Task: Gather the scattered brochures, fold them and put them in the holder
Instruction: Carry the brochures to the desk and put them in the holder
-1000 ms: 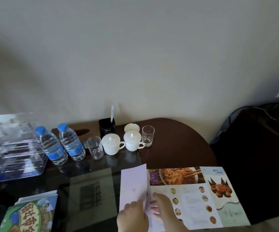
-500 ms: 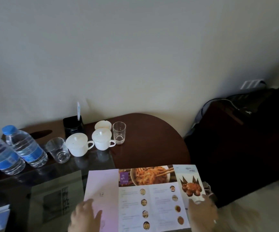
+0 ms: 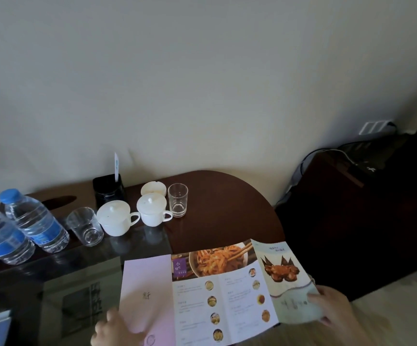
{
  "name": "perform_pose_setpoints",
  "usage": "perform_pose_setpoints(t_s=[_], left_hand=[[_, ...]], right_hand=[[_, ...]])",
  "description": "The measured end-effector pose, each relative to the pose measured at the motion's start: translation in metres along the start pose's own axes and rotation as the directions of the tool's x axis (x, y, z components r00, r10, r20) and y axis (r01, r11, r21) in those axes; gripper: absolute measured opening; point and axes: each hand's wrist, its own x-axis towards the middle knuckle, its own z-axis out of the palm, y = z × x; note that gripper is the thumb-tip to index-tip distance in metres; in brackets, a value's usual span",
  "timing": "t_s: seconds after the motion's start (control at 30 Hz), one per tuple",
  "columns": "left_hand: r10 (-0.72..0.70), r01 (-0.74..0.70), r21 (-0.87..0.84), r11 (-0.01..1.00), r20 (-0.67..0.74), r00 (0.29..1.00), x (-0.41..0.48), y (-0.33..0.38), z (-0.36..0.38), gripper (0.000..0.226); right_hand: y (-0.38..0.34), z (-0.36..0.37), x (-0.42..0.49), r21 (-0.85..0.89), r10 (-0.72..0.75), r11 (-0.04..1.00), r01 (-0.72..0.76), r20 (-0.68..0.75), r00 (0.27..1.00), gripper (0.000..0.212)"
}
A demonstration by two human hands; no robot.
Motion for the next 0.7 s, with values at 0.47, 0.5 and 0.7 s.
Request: perform_pose_setpoints(t_s=[0.47, 0.5, 0.7], left_hand=[[-0.008, 0.082, -0.321, 0.943, 0.227, 0.974, 0.036, -0.029, 0.006, 0.046], [0.004, 0.077, -0.336, 0.939, 0.235, 0.972, 0.036, -0.031, 0.005, 0.044], [0.036, 0.061, -0.362, 0.93, 0.257, 0.966, 0.038, -0.044, 0.0, 0.04]], right_hand=[[-0.099, 0.044, -0.133, -0.495, -0.693, 0.597, 0.631, 0.078, 0.717, 0.029], [-0.094, 0.061, -0.139, -0.538, -0.726, 0.515, 0.668, 0.141, 0.673, 0.037], [-0.053, 0.164, -0.137, -0.716, -0.542, 0.316, 0.622, 0.402, 0.738, 0.066]])
